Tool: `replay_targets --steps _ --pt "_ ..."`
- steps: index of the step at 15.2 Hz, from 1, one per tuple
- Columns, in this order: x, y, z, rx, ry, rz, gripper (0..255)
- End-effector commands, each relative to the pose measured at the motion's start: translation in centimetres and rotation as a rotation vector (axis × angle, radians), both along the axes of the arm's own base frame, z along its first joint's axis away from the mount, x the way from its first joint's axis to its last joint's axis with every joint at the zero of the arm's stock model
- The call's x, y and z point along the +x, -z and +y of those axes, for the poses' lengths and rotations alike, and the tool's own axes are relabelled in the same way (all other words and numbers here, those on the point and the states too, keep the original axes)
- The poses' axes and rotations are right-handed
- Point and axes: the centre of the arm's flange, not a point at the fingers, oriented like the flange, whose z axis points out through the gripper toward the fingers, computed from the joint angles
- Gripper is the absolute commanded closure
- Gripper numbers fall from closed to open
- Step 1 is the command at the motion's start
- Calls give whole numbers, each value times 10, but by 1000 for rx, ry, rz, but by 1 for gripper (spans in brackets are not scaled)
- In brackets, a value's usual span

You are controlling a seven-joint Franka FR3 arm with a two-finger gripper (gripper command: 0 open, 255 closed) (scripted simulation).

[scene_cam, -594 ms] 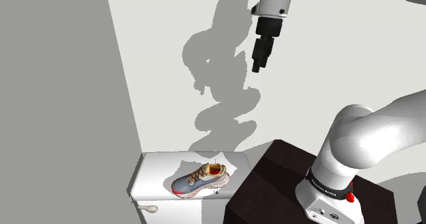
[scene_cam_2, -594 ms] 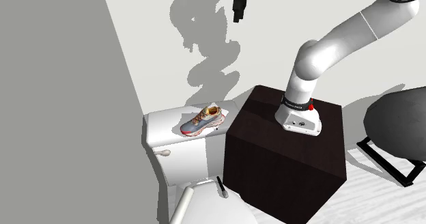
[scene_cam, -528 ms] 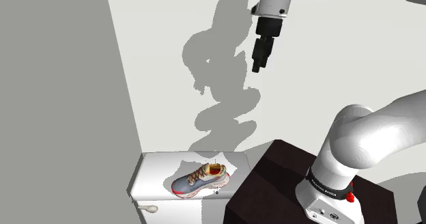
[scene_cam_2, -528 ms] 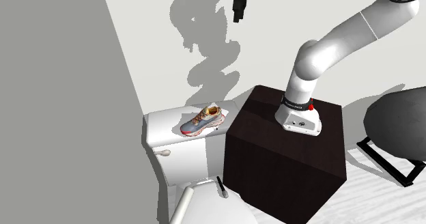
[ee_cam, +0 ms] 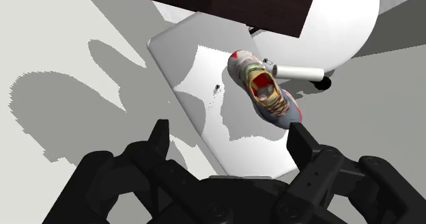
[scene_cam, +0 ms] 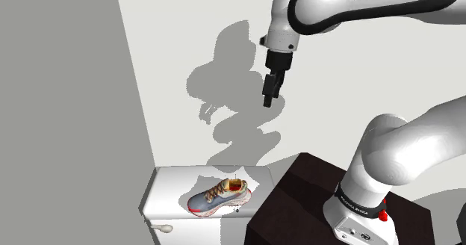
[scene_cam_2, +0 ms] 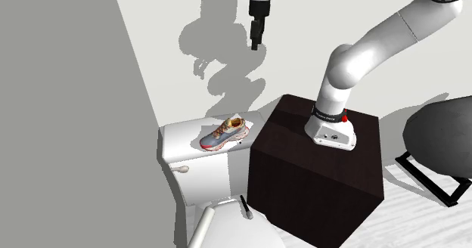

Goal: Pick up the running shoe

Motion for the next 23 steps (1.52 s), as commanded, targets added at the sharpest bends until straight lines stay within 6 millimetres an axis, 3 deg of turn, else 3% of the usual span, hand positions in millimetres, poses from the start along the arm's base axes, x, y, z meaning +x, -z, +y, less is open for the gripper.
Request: replay_targets --steps 1,23 --pt "4 26 10 -5 -14 3 0" --pt "19 290 127 -65 -160 52 0"
